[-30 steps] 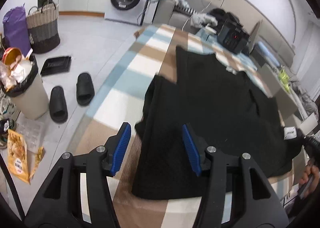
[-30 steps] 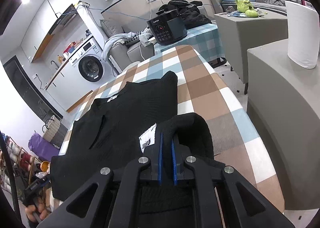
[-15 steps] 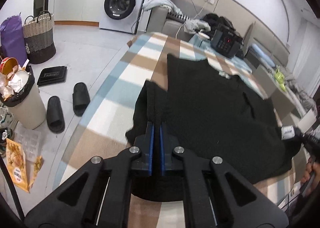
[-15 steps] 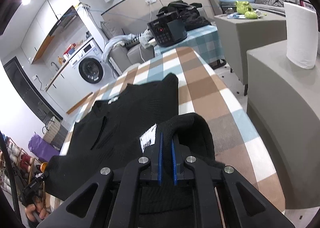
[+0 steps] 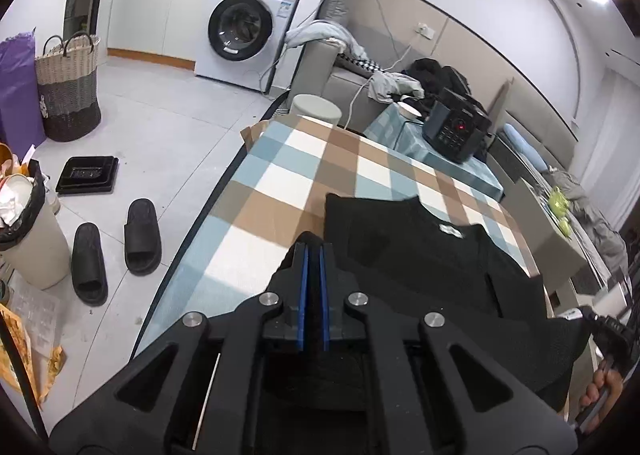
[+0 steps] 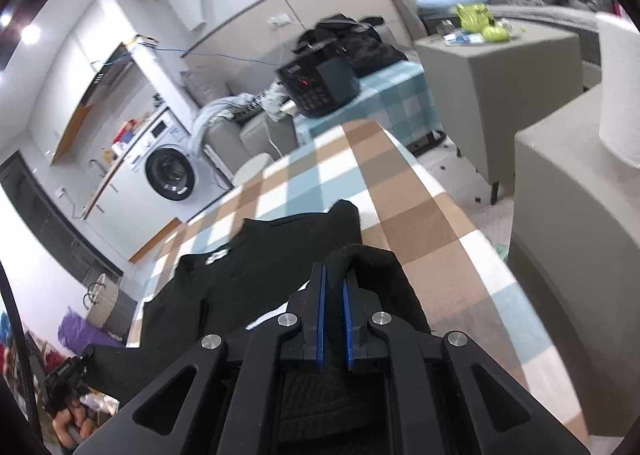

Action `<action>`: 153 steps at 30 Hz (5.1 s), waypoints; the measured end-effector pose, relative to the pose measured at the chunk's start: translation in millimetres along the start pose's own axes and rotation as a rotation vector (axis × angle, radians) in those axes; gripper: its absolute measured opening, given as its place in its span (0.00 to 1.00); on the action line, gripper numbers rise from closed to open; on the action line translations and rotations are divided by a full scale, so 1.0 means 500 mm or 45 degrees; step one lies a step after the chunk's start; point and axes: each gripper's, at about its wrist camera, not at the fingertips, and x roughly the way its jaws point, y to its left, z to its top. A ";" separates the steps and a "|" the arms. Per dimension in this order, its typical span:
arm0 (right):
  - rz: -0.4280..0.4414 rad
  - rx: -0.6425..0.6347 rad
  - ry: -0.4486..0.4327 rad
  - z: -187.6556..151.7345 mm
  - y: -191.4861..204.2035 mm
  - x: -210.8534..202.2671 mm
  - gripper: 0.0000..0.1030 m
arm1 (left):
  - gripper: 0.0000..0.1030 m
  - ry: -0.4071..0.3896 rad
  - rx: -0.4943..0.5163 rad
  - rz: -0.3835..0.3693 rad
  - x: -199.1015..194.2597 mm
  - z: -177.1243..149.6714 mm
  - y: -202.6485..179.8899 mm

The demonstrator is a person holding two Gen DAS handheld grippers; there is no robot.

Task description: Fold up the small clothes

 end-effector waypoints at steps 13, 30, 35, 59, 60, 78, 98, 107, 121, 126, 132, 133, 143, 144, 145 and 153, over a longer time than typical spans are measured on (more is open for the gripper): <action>-0.085 0.030 0.159 -0.092 -0.076 -0.046 0.52 | 0.62 0.199 -0.112 0.092 0.048 -0.079 0.058; -0.088 -0.126 0.262 -0.216 -0.053 -0.083 0.44 | 0.35 0.260 -0.036 0.099 -0.058 -0.269 0.039; -0.147 -0.197 0.187 -0.215 -0.036 -0.105 0.44 | 0.21 0.256 0.000 0.082 -0.064 -0.274 0.030; -0.259 -0.462 0.304 -0.254 0.019 -0.044 0.23 | 0.20 0.251 0.169 0.145 -0.042 -0.270 -0.012; -0.260 -0.463 0.301 -0.256 0.018 -0.047 0.23 | 0.19 0.254 0.163 0.137 -0.045 -0.272 -0.011; -0.142 -0.307 0.219 -0.210 0.005 -0.083 0.34 | 0.33 0.316 0.029 0.078 -0.111 -0.270 0.033; 0.142 0.135 0.260 -0.143 -0.078 0.007 0.44 | 0.48 0.359 -0.102 -0.061 -0.022 -0.201 0.039; 0.167 0.252 0.176 -0.111 -0.105 0.047 0.44 | 0.51 0.311 -0.161 -0.039 0.044 -0.172 0.044; 0.164 0.147 0.066 0.035 -0.005 0.099 0.19 | 0.07 0.153 -0.187 -0.101 0.114 -0.038 -0.006; 0.191 0.121 0.001 0.106 0.026 0.116 0.27 | 0.26 0.124 -0.195 -0.097 0.124 0.029 -0.032; 0.142 0.128 0.004 0.127 0.013 0.120 0.35 | 0.50 0.077 -0.168 -0.062 0.118 0.056 -0.031; 0.146 0.135 0.001 0.124 0.009 0.113 0.35 | 0.50 0.084 -0.171 -0.060 0.119 0.058 -0.028; 0.116 0.107 -0.072 0.092 -0.016 0.018 0.42 | 0.50 0.093 -0.183 0.005 0.080 0.030 0.019; 0.104 0.113 -0.049 0.088 -0.019 0.017 0.43 | 0.50 0.095 -0.183 0.004 0.076 0.024 0.023; 0.098 0.117 -0.027 0.083 -0.019 0.020 0.45 | 0.50 0.102 -0.184 0.005 0.073 0.020 0.025; 0.195 0.158 0.236 -0.010 0.017 0.097 0.45 | 0.53 0.282 -0.134 -0.076 0.107 -0.043 -0.019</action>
